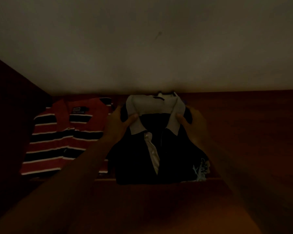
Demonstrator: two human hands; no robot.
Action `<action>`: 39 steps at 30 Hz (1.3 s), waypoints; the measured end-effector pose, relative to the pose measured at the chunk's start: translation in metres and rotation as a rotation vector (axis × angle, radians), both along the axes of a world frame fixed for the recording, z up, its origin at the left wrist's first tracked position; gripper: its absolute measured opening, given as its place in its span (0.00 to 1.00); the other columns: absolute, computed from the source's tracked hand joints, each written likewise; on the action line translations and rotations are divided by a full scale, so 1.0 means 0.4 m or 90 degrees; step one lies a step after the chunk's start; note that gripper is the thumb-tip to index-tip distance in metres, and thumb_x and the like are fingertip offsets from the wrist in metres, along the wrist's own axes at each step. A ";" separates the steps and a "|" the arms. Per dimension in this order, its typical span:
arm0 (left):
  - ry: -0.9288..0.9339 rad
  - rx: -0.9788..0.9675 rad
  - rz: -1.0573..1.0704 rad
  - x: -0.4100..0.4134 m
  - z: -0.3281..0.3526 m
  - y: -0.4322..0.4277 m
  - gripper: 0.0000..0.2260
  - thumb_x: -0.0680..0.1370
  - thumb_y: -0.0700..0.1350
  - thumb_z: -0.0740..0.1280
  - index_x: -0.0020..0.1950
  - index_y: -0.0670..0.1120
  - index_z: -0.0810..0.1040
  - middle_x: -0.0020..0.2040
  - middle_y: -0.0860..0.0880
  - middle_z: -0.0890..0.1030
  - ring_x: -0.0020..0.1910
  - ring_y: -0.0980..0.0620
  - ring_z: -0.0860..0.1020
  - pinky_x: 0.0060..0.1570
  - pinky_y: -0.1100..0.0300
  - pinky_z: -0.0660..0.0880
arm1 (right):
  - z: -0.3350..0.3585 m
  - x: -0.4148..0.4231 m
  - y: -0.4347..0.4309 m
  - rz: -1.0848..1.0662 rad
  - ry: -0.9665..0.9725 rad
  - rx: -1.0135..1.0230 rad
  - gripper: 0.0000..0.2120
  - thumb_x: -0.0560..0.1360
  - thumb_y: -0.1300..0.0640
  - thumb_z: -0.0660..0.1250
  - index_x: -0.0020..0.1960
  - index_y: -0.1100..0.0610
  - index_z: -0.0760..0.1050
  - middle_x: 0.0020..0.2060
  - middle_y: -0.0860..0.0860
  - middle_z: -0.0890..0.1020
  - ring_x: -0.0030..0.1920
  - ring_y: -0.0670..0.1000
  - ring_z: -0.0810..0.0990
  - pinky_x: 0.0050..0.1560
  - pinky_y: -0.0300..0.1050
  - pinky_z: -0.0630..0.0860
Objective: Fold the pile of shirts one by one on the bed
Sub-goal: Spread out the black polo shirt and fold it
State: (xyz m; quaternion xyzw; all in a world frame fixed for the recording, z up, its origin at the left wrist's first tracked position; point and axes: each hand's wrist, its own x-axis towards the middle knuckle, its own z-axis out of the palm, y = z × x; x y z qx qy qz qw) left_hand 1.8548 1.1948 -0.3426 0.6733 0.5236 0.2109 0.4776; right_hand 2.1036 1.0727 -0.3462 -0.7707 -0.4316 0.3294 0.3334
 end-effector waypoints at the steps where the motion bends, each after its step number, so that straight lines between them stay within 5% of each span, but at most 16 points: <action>1: 0.013 0.023 0.004 0.000 -0.007 -0.008 0.25 0.78 0.52 0.71 0.72 0.45 0.70 0.60 0.54 0.76 0.55 0.57 0.74 0.40 0.79 0.71 | -0.007 -0.006 -0.006 0.010 -0.010 -0.011 0.28 0.80 0.41 0.61 0.75 0.54 0.65 0.66 0.54 0.73 0.65 0.56 0.73 0.65 0.54 0.72; 6: -0.027 0.014 0.034 -0.005 0.020 -0.035 0.29 0.76 0.55 0.71 0.73 0.50 0.66 0.59 0.59 0.75 0.51 0.64 0.76 0.41 0.76 0.73 | 0.014 -0.058 -0.074 -0.025 -0.078 0.054 0.34 0.80 0.40 0.62 0.80 0.41 0.49 0.73 0.47 0.59 0.68 0.53 0.67 0.62 0.47 0.69; 8: -0.015 0.015 0.042 -0.022 0.033 -0.063 0.31 0.75 0.59 0.71 0.74 0.55 0.63 0.56 0.65 0.74 0.45 0.71 0.74 0.39 0.70 0.74 | 0.025 -0.084 -0.111 0.001 -0.103 0.040 0.31 0.79 0.39 0.61 0.78 0.37 0.52 0.74 0.46 0.57 0.70 0.55 0.66 0.64 0.53 0.72; 10: 0.034 0.040 0.030 -0.032 0.032 -0.096 0.33 0.76 0.58 0.72 0.76 0.56 0.61 0.55 0.63 0.75 0.45 0.65 0.76 0.38 0.66 0.73 | 0.027 -0.099 -0.138 0.026 -0.097 -0.010 0.29 0.79 0.39 0.61 0.77 0.38 0.57 0.75 0.49 0.55 0.71 0.57 0.65 0.65 0.54 0.72; 12: 0.019 0.038 0.014 -0.029 0.034 -0.111 0.32 0.76 0.54 0.72 0.77 0.54 0.62 0.59 0.58 0.74 0.50 0.61 0.76 0.40 0.70 0.73 | 0.029 -0.093 -0.140 0.017 -0.063 -0.044 0.28 0.80 0.44 0.63 0.77 0.42 0.60 0.73 0.54 0.59 0.69 0.59 0.67 0.62 0.49 0.71; 16: -0.054 0.067 0.010 -0.013 0.064 -0.081 0.25 0.76 0.50 0.73 0.71 0.53 0.70 0.58 0.62 0.78 0.52 0.73 0.76 0.45 0.76 0.72 | 0.054 -0.066 -0.104 -0.045 -0.057 -0.023 0.27 0.80 0.51 0.67 0.77 0.46 0.64 0.68 0.57 0.66 0.65 0.58 0.70 0.61 0.49 0.71; 18: -0.062 0.124 0.035 -0.013 0.071 -0.064 0.22 0.76 0.50 0.74 0.69 0.54 0.72 0.57 0.65 0.78 0.55 0.70 0.76 0.48 0.74 0.73 | 0.063 -0.063 -0.099 -0.070 -0.077 0.034 0.26 0.80 0.49 0.66 0.76 0.48 0.65 0.65 0.56 0.68 0.58 0.53 0.72 0.57 0.45 0.70; 20: -0.038 0.140 0.036 -0.015 0.062 -0.057 0.21 0.77 0.50 0.73 0.68 0.52 0.73 0.60 0.56 0.79 0.59 0.59 0.77 0.54 0.63 0.76 | 0.061 -0.063 -0.101 -0.055 -0.067 0.051 0.27 0.80 0.48 0.65 0.77 0.47 0.64 0.66 0.56 0.67 0.56 0.49 0.70 0.57 0.43 0.69; 23: 0.121 0.112 -0.031 -0.008 0.039 -0.073 0.24 0.80 0.50 0.69 0.74 0.45 0.70 0.70 0.40 0.68 0.68 0.43 0.69 0.67 0.46 0.70 | 0.044 -0.069 -0.109 0.033 -0.076 -0.093 0.29 0.82 0.46 0.60 0.80 0.45 0.53 0.76 0.56 0.56 0.73 0.57 0.62 0.70 0.56 0.65; 25: 0.190 0.220 -0.025 -0.003 0.041 -0.095 0.27 0.80 0.53 0.67 0.76 0.43 0.67 0.77 0.38 0.60 0.76 0.40 0.61 0.74 0.43 0.61 | 0.041 -0.075 -0.112 0.088 -0.202 -0.191 0.30 0.82 0.41 0.55 0.80 0.41 0.47 0.80 0.55 0.47 0.77 0.62 0.52 0.73 0.63 0.57; 28: 0.144 0.317 -0.103 0.000 0.061 -0.144 0.30 0.81 0.59 0.62 0.78 0.44 0.64 0.79 0.42 0.59 0.78 0.46 0.59 0.76 0.50 0.60 | 0.063 -0.082 -0.123 0.081 -0.316 -0.203 0.29 0.81 0.35 0.50 0.79 0.39 0.52 0.80 0.52 0.42 0.77 0.61 0.50 0.72 0.65 0.56; 32: 0.193 0.301 -0.212 -0.039 0.078 -0.230 0.25 0.81 0.60 0.58 0.72 0.47 0.74 0.72 0.46 0.72 0.70 0.47 0.71 0.69 0.46 0.69 | 0.114 -0.116 -0.180 0.123 -0.366 -0.090 0.27 0.80 0.34 0.49 0.72 0.43 0.69 0.76 0.49 0.64 0.75 0.57 0.60 0.69 0.62 0.61; 34: 0.185 0.246 -0.153 -0.054 0.103 -0.253 0.26 0.81 0.64 0.55 0.68 0.48 0.77 0.65 0.48 0.78 0.64 0.49 0.76 0.62 0.56 0.70 | 0.137 -0.122 -0.201 0.168 -0.261 -0.108 0.28 0.80 0.34 0.49 0.71 0.47 0.71 0.68 0.47 0.75 0.69 0.52 0.70 0.66 0.55 0.69; 36: 0.213 0.124 -0.173 -0.054 0.136 -0.253 0.31 0.79 0.69 0.51 0.65 0.49 0.80 0.62 0.48 0.81 0.62 0.48 0.77 0.60 0.60 0.67 | 0.165 -0.119 -0.206 0.239 -0.105 -0.202 0.26 0.82 0.37 0.51 0.74 0.49 0.68 0.70 0.47 0.74 0.69 0.48 0.71 0.67 0.49 0.70; 39: 0.274 -0.075 -0.256 -0.033 0.222 -0.221 0.24 0.82 0.62 0.56 0.72 0.51 0.74 0.72 0.48 0.74 0.73 0.46 0.69 0.68 0.53 0.64 | 0.258 -0.107 -0.188 0.270 0.005 -0.280 0.24 0.83 0.41 0.52 0.76 0.49 0.66 0.73 0.46 0.70 0.72 0.48 0.69 0.68 0.45 0.68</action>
